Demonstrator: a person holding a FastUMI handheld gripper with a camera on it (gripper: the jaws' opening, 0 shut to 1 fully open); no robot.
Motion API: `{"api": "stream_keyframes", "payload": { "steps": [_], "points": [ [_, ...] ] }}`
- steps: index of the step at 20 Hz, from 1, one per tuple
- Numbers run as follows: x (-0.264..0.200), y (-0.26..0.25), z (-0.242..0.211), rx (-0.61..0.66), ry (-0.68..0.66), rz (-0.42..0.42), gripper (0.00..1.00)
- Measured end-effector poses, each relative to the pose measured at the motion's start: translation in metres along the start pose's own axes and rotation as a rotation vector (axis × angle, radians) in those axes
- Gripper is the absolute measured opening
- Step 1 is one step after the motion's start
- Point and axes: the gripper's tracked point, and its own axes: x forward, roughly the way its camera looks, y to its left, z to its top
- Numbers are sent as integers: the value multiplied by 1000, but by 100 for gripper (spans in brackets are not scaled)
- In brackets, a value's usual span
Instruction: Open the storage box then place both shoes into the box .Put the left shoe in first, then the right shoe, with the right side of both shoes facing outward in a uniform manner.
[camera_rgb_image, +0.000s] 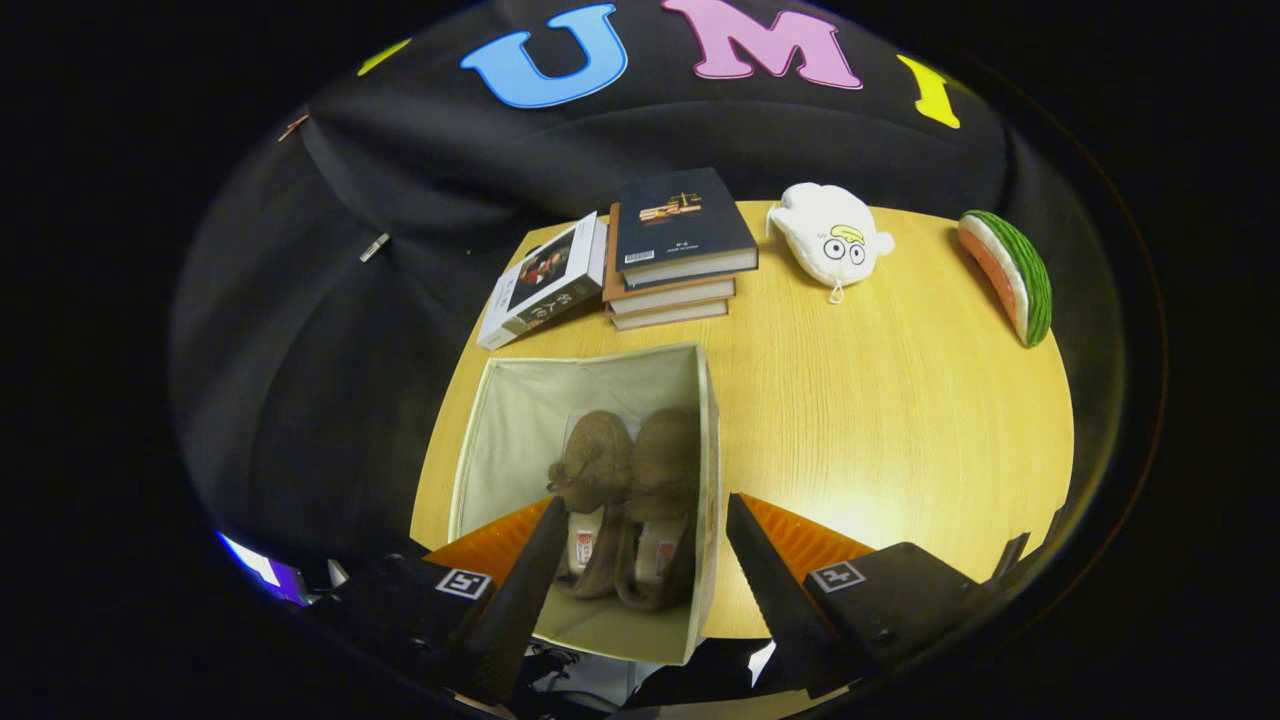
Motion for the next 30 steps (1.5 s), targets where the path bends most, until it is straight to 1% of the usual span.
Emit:
{"api": "stream_keyframes", "payload": {
  "steps": [6, 12, 16, 19, 24, 28, 30],
  "points": [
    [-16, -49, 39, 14, -173, -41, 99],
    [-43, -120, 64, -27, -334, -138, 99],
    [-77, -166, 81, -67, -454, -202, 98],
    [-108, -194, 92, -69, -546, -245, 99],
    [-163, -229, 109, -69, -711, -323, 98],
    [-191, -246, 112, -98, -768, -380, 98],
    [-199, -248, 111, -106, -776, -388, 98]
  ]
}}
